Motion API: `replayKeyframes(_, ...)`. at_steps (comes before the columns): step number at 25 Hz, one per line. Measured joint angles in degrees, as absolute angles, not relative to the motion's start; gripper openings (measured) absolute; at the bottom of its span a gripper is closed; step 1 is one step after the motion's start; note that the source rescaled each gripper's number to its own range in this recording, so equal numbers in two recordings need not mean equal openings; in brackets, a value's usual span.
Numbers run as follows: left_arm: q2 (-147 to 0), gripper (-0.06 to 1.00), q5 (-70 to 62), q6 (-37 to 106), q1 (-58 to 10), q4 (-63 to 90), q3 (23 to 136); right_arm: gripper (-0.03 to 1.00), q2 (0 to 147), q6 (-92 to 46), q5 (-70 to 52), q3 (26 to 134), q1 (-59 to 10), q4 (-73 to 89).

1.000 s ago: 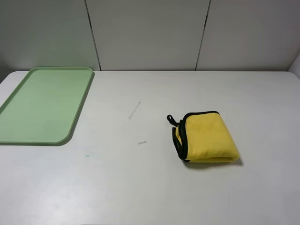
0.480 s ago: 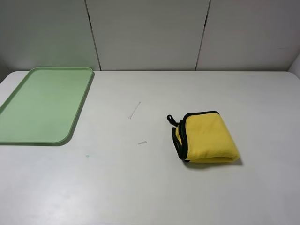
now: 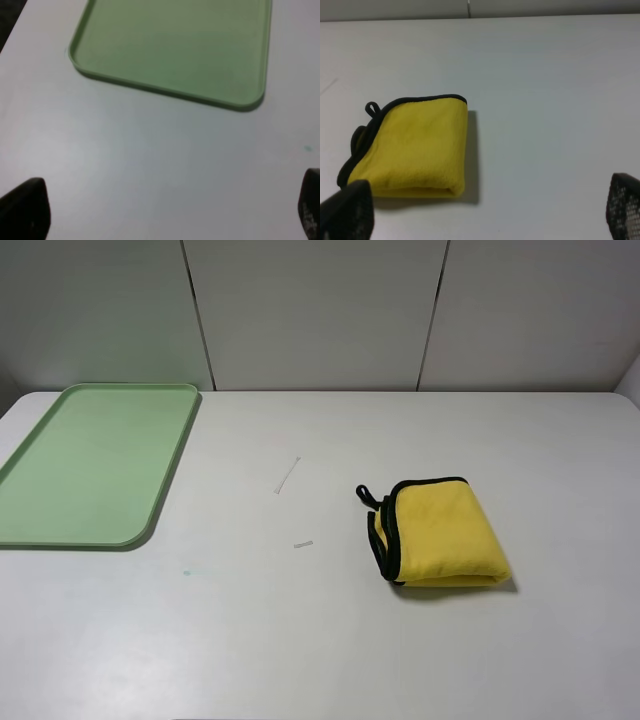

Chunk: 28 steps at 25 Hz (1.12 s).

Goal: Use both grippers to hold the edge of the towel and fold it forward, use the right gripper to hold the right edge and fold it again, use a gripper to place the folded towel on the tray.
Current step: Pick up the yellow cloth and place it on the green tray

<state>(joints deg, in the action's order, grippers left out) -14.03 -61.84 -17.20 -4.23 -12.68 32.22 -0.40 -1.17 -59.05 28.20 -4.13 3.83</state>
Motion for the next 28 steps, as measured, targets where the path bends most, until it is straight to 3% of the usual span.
replayKeyframes(16,-61.56,0.95,-47.90,-14.46,-4.79,-10.53,50.07,1.00,-0.40,-1.17,-59.04,28.20,-4.13,3.87)
replayKeyframes(19,-68.94,0.95,-45.07,-14.11,-8.57,-9.67,52.59,1.00,-0.40,-1.17,-59.04,28.20,-4.13,3.87)
replayKeyframes(28,-88.51,0.95,-36.10,-19.27,-28.56,-8.91,60.12,1.00,-0.40,-1.17,-59.04,28.20,-4.13,3.87)
